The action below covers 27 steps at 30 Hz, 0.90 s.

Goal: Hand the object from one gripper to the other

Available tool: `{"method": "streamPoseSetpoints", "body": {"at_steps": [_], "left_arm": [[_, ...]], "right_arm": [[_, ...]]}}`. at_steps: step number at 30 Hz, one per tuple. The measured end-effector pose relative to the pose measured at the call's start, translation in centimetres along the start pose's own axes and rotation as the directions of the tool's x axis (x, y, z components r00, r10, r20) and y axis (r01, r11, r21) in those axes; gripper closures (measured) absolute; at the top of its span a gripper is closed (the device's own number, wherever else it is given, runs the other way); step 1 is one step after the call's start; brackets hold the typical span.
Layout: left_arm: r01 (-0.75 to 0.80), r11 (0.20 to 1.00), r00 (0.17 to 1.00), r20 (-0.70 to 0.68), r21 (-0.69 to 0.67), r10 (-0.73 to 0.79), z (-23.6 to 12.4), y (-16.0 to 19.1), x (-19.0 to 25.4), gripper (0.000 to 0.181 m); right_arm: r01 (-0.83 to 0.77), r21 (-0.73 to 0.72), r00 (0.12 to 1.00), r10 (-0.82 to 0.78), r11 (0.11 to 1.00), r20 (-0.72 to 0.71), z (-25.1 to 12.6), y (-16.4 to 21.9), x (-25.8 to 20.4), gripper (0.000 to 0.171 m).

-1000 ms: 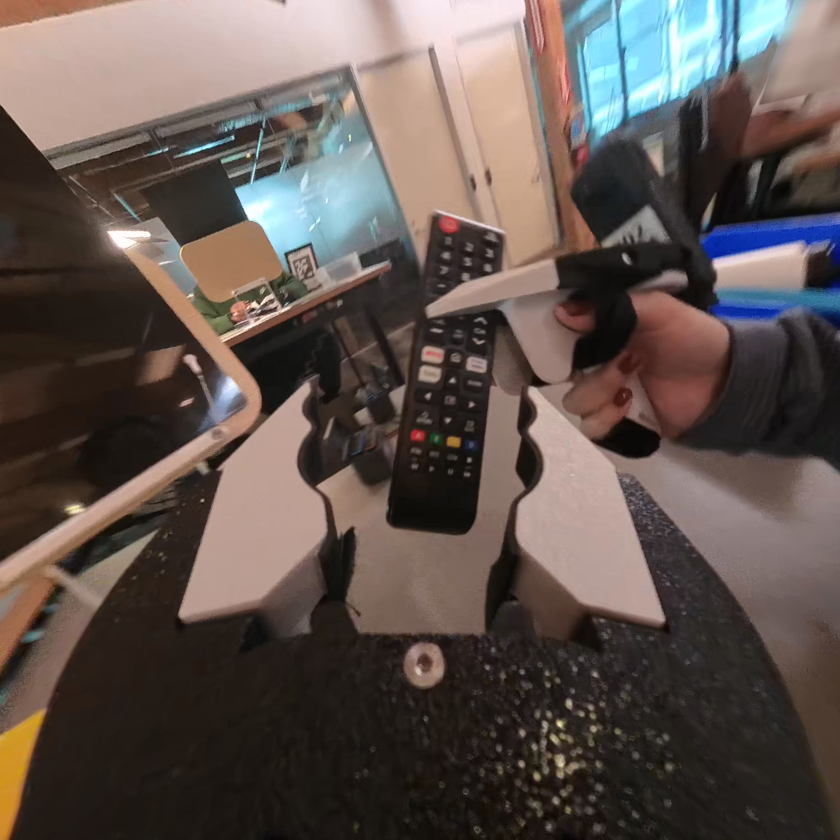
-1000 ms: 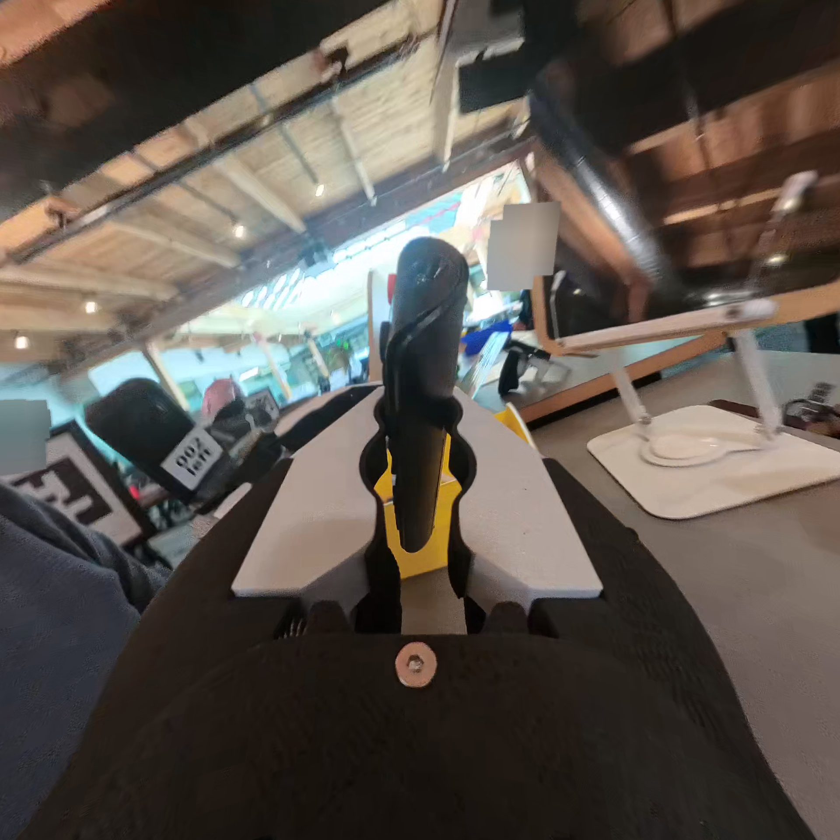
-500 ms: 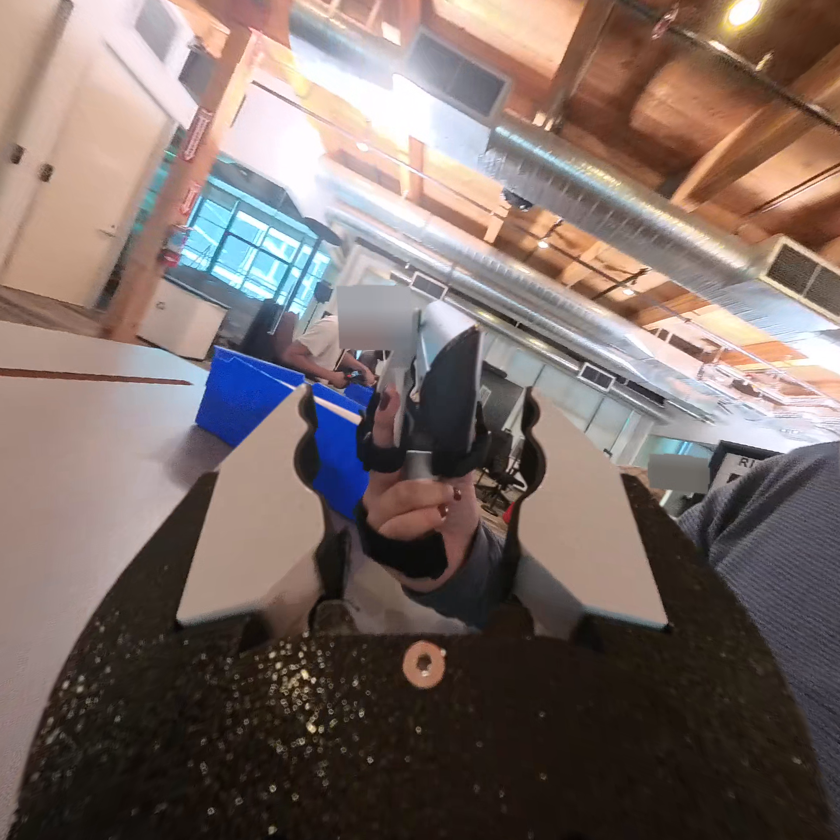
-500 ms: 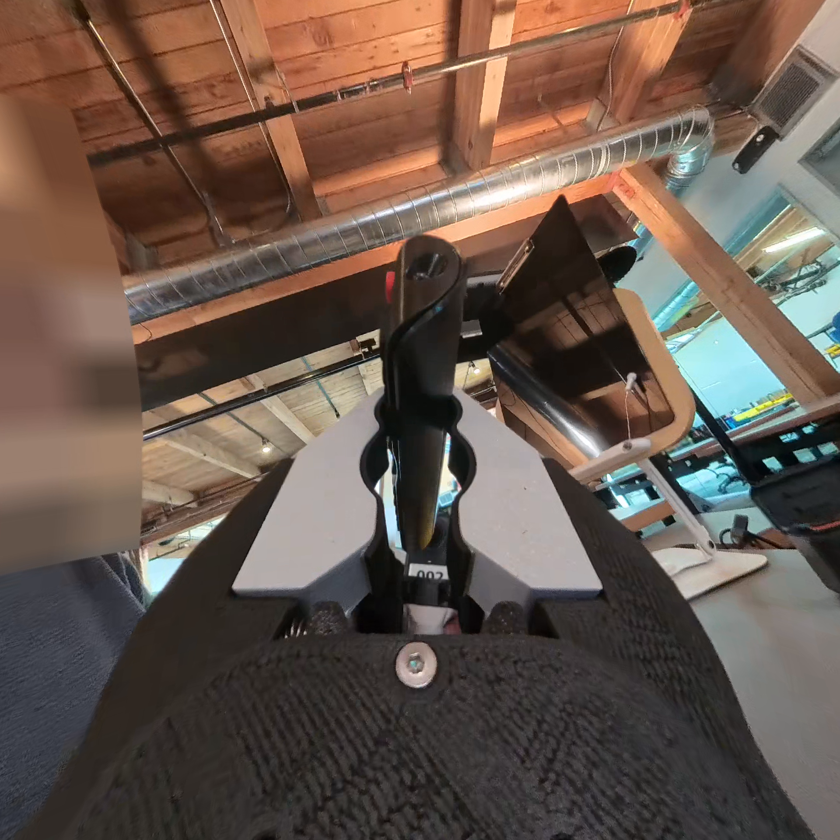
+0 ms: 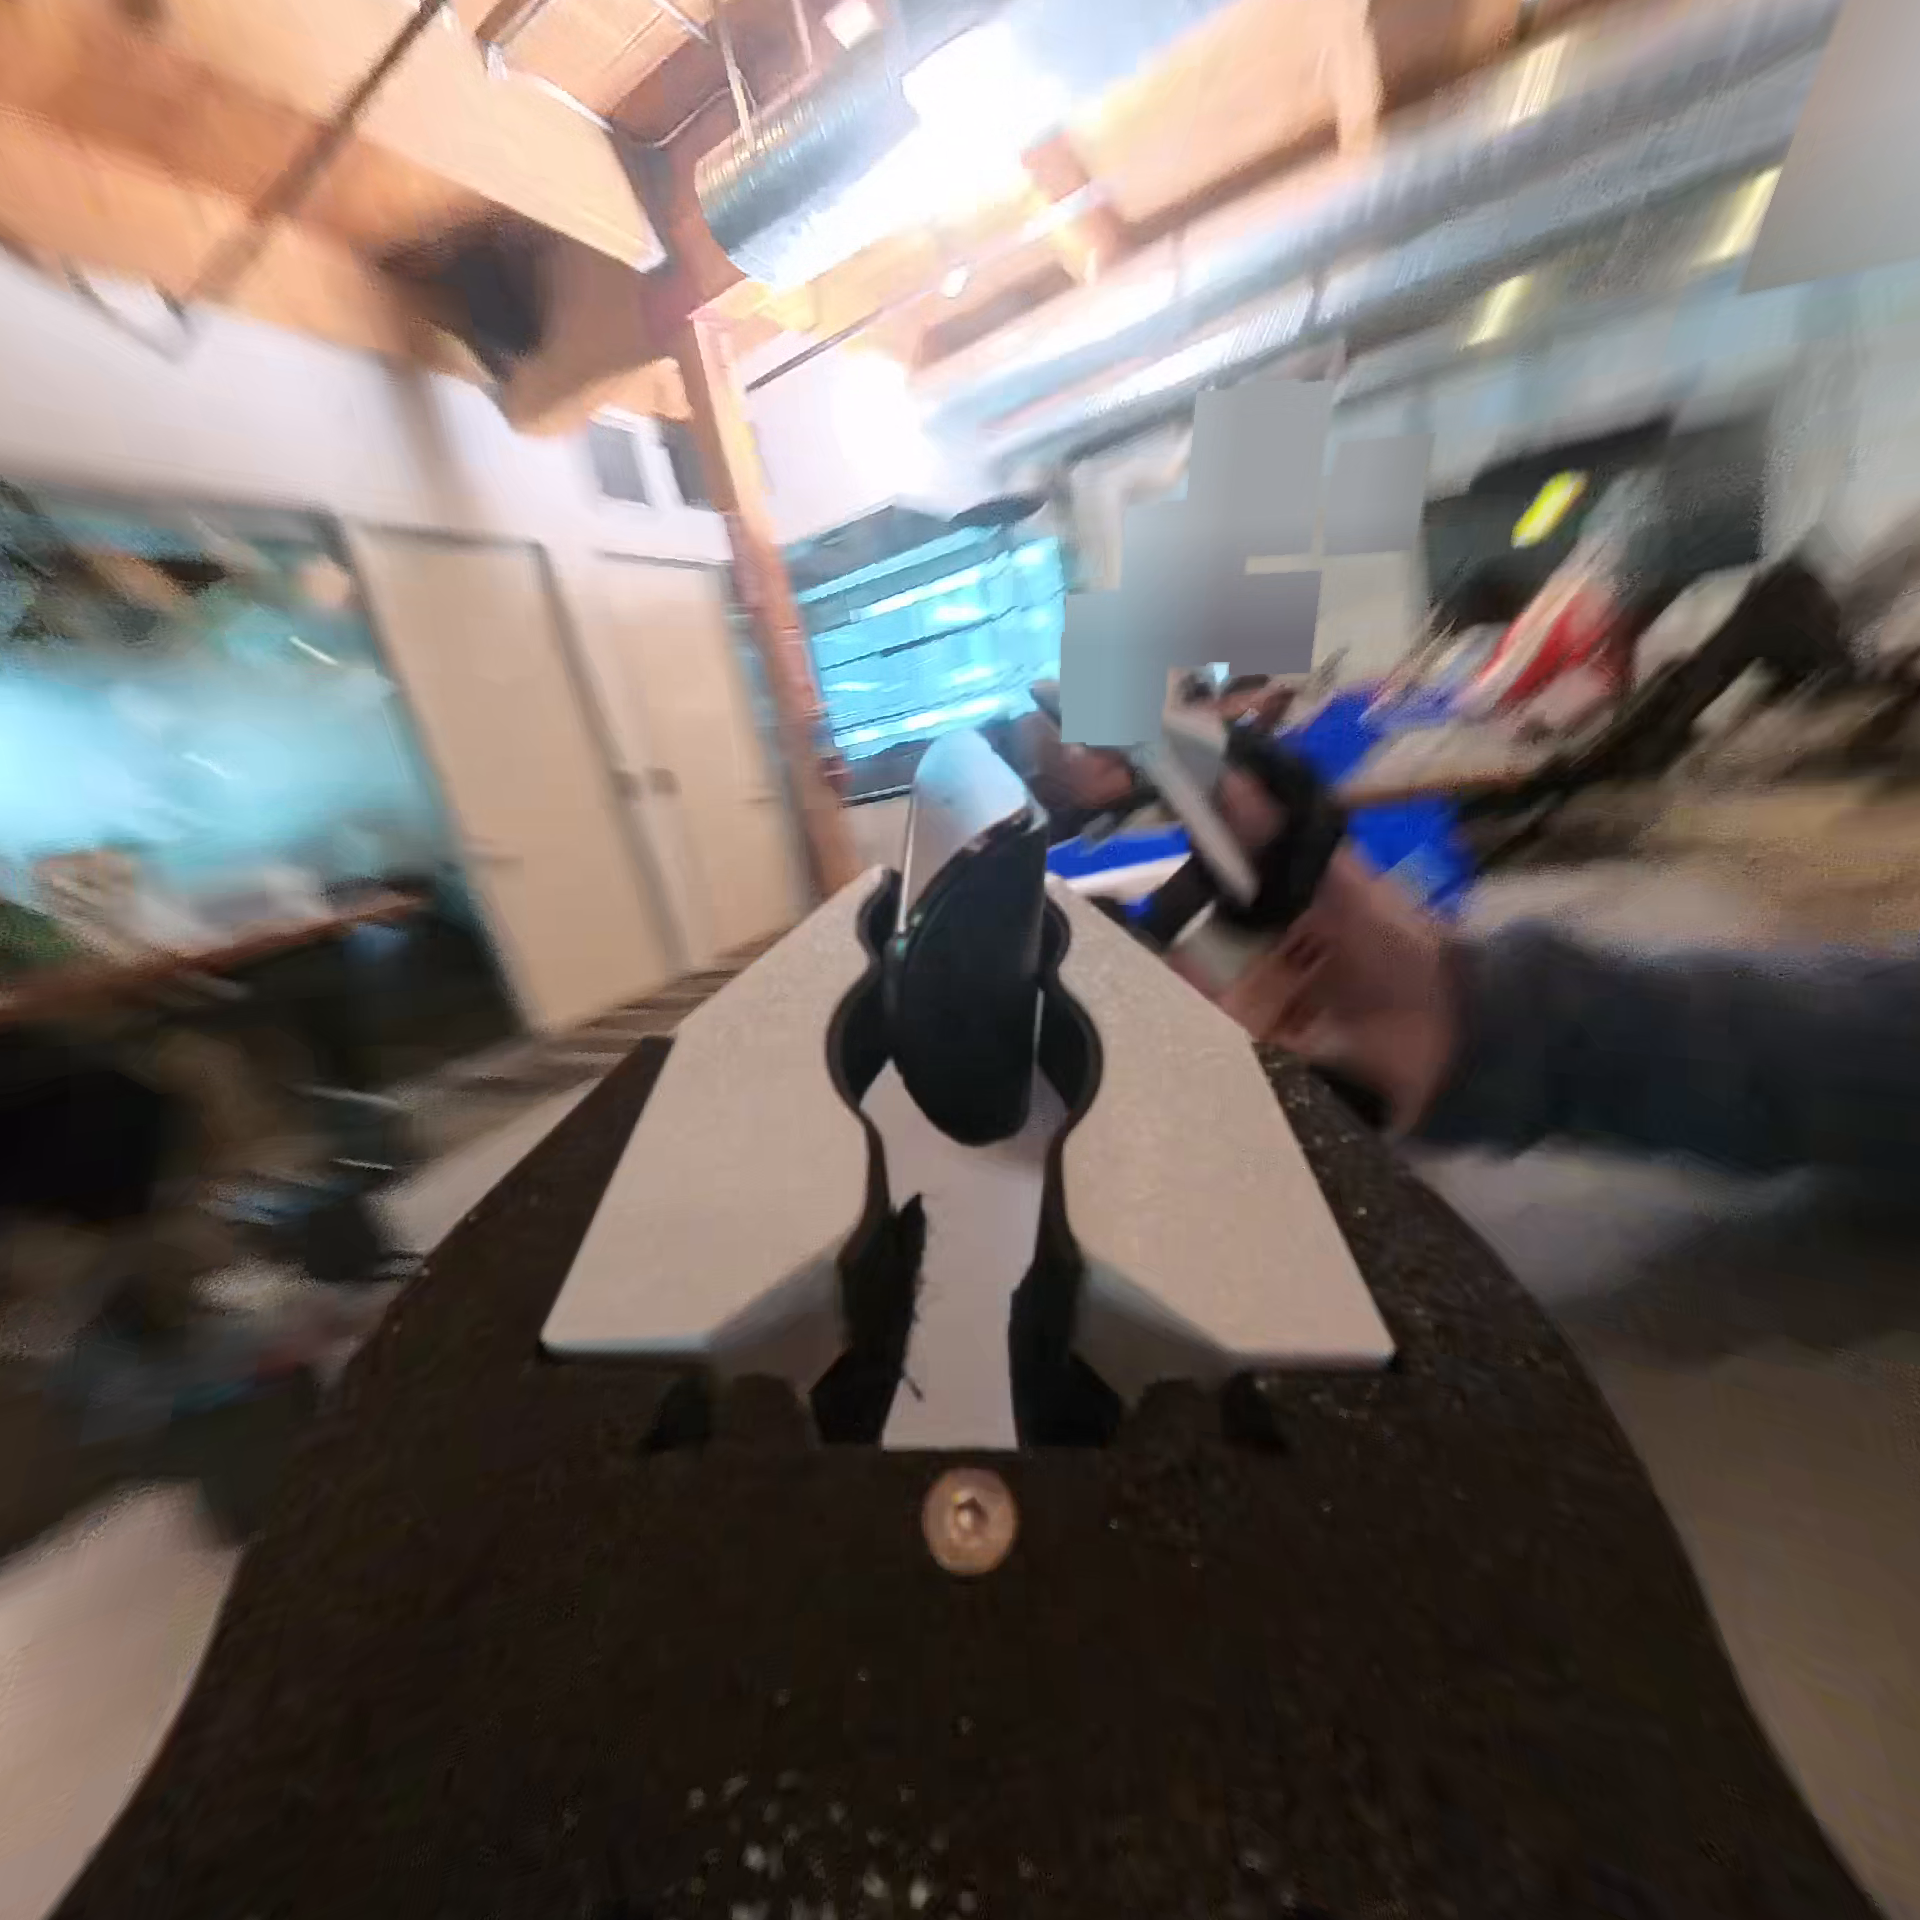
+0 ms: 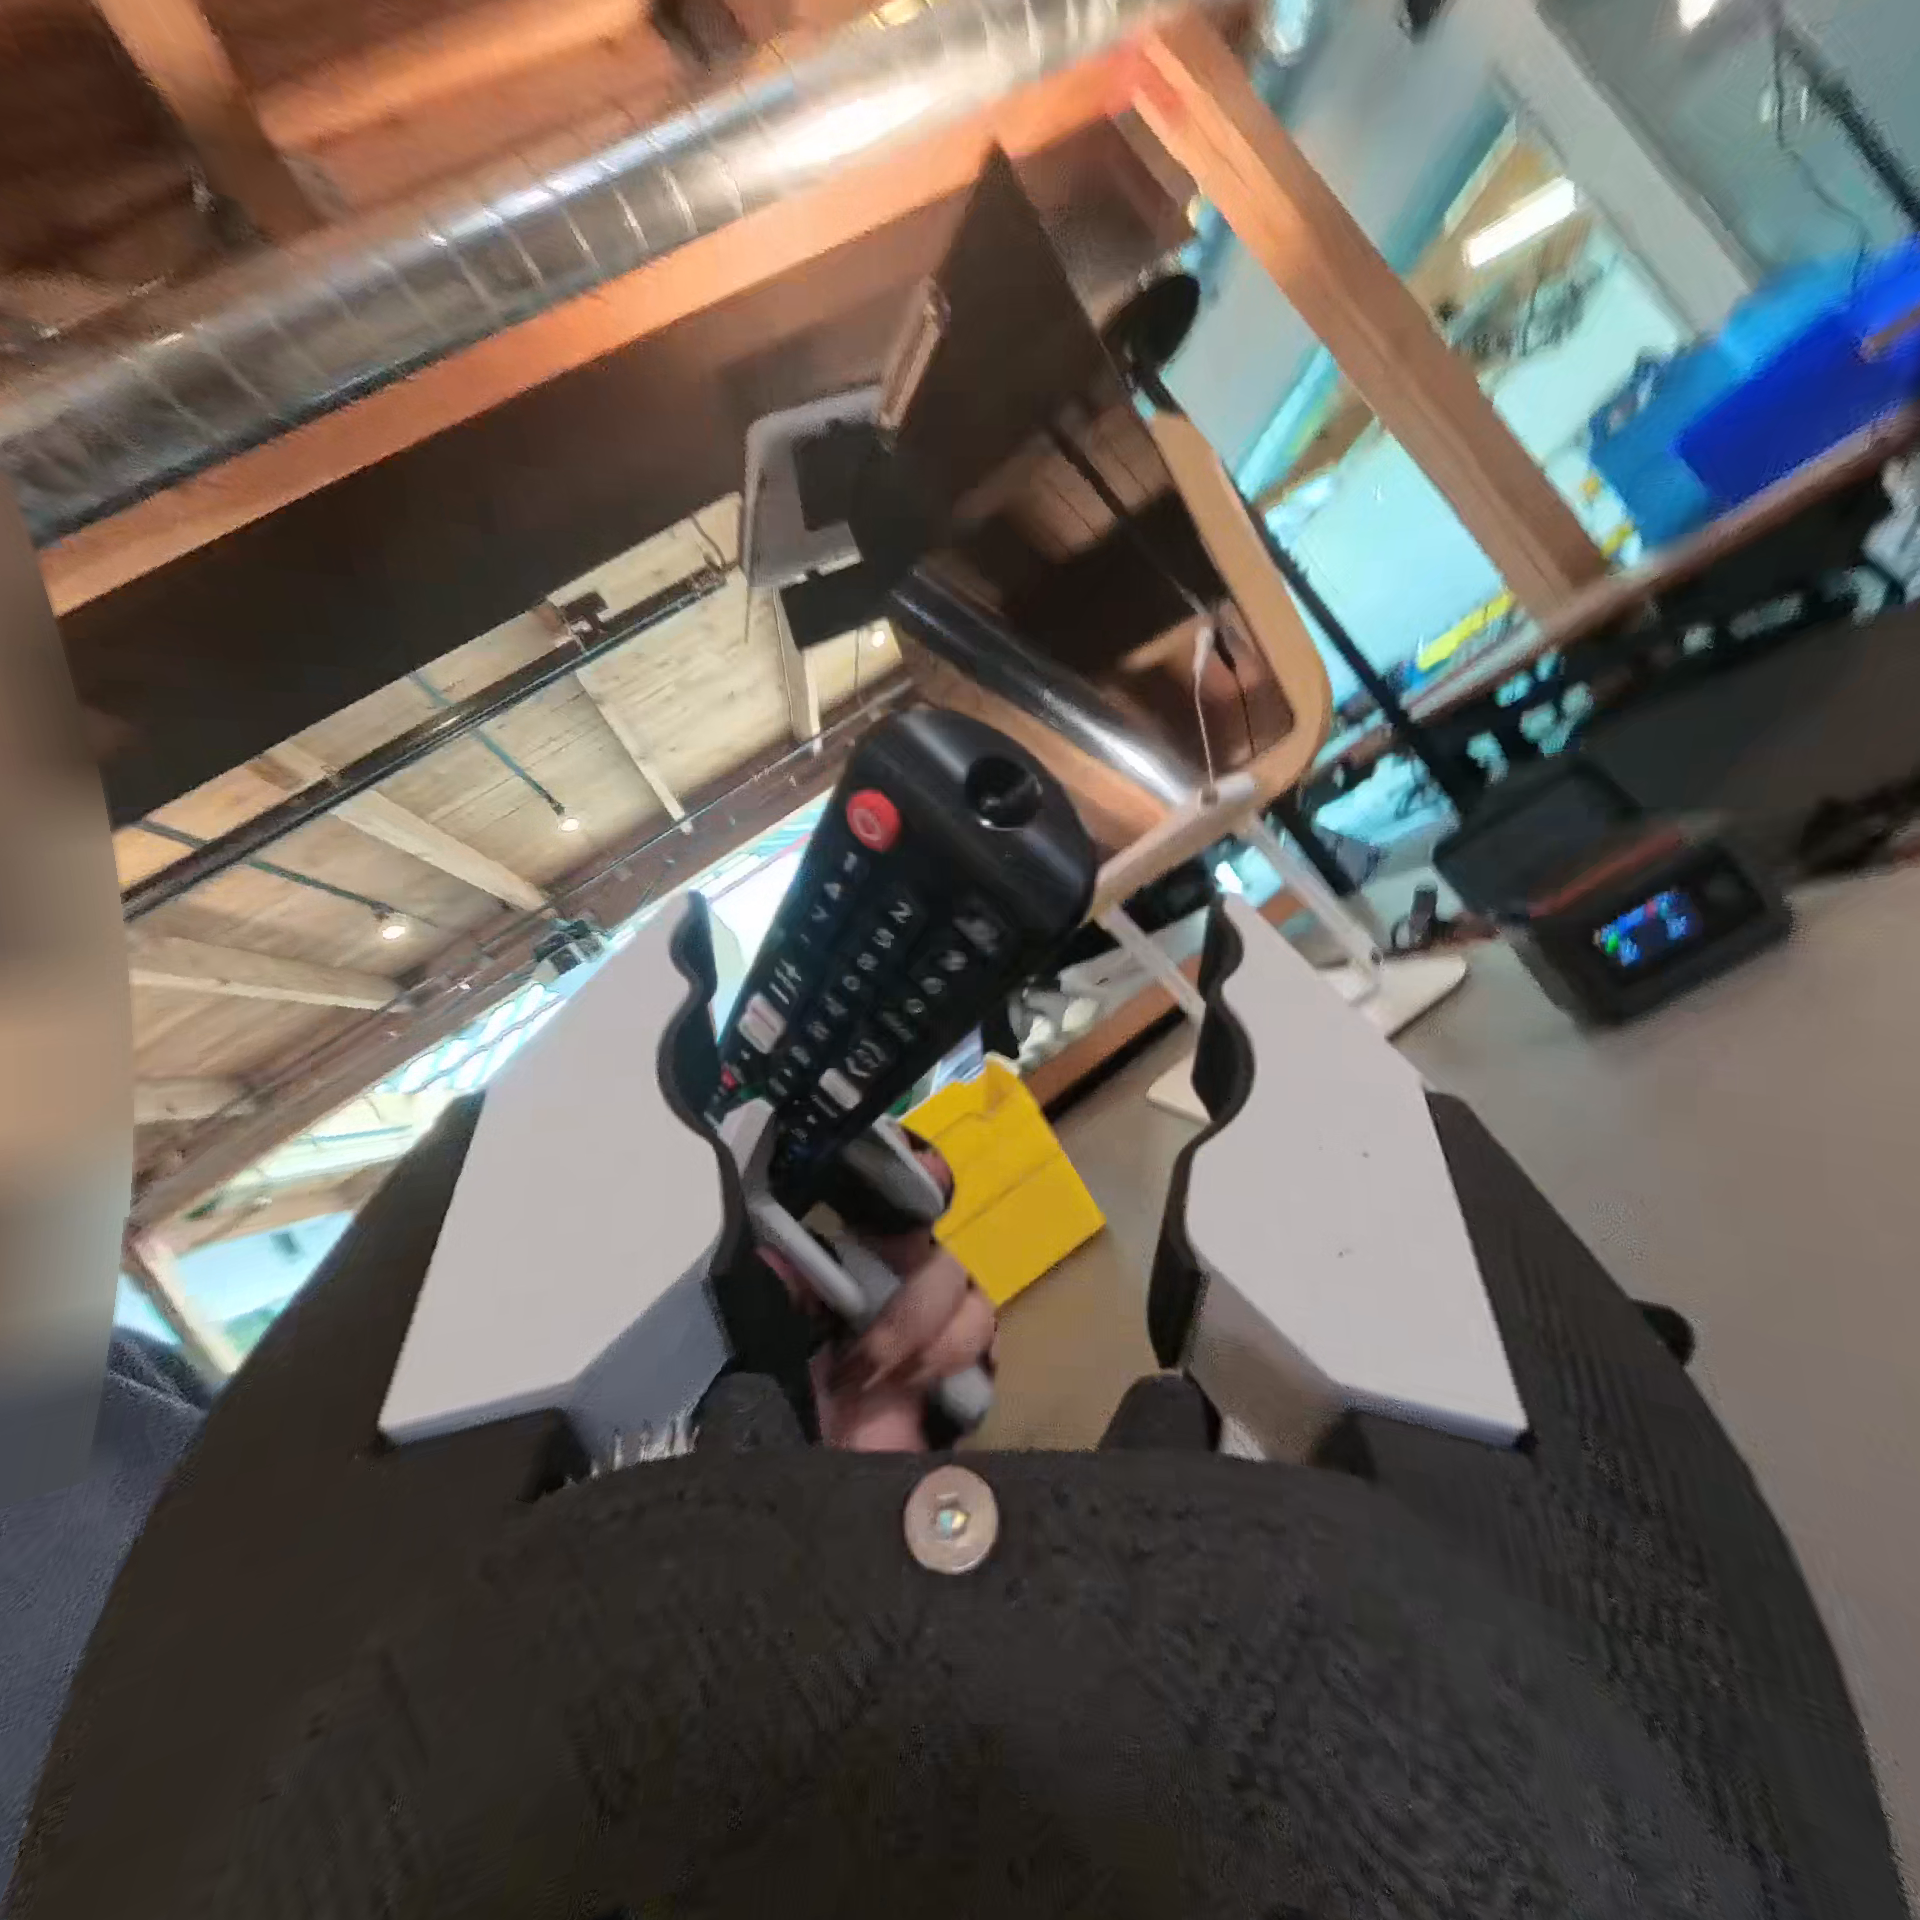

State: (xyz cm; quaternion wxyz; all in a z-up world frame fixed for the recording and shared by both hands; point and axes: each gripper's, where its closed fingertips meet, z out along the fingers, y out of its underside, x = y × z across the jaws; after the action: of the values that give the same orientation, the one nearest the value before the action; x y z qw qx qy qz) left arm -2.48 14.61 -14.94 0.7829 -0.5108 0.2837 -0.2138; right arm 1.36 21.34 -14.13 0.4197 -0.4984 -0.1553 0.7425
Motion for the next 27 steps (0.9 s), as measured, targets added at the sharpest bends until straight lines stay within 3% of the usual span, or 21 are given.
{"method": "streamPoseSetpoints", "body": {"at_steps": [2,5,7,9,14,17,19,23,25,27], "left_arm": [[-0.399,0.911,0.912,0.063,-0.106,0.406,-0.5,0.4,0.0,0.159],[-0.775,0.593,0.595,0.064,-0.216,0.801,-1.0,0.9,0.4,0.159],[-0.878,0.436,0.443,0.006,-0.196,0.896,-1.2,1.4,1.5,0.160],[-0.928,0.325,0.342,-0.070,-0.183,0.937,-1.3,2.5,2.5,0.160],[-0.975,0.160,0.184,-0.159,-0.153,0.970,-1.2,4.2,3.9,0.160],[-0.978,0.147,0.170,-0.160,-0.146,0.972,-1.1,4.2,4.2,0.159],[-0.972,0.182,0.205,-0.168,-0.146,0.964,-1.1,4.4,4.3,0.156],[-0.886,0.356,0.424,-0.210,-0.297,0.881,-1.0,6.5,1.9,0.114],[-0.791,0.436,0.531,-0.128,-0.429,0.837,-1.2,6.5,-0.9,0.110],[-0.646,0.526,0.638,-0.012,-0.553,0.770,-1.7,6.5,-3.7,0.116]], "right_arm": [[-0.155,-0.062,0.986,0.151,0.986,-0.069,-0.2,0.4,1.3,0.080],[-0.313,-0.139,0.948,0.301,0.939,-0.105,-0.8,1.3,2.0,0.088],[-0.356,-0.173,0.934,0.341,0.918,-0.109,-1.2,1.7,2.2,0.095],[-0.380,-0.223,0.925,0.372,0.898,-0.080,-1.3,2.1,1.6,0.103],[-0.351,-0.315,0.936,0.339,0.882,-0.096,-1.6,3.4,1.2,0.136],[-0.343,-0.333,0.939,0.327,0.879,-0.105,-1.5,3.9,1.2,0.145],[-0.313,-0.333,0.950,0.301,0.890,-0.088,-1.4,3.8,1.0,0.146],[-0.085,-0.291,0.996,0.081,0.953,-0.026,-1.0,2.3,-0.6,0.149],[0.094,-0.249,0.995,-0.096,0.964,0.005,-0.9,1.0,-1.9,0.149],[0.297,-0.198,0.954,-0.297,0.934,0.027,-0.9,-0.2,-3.4,0.150]]}}
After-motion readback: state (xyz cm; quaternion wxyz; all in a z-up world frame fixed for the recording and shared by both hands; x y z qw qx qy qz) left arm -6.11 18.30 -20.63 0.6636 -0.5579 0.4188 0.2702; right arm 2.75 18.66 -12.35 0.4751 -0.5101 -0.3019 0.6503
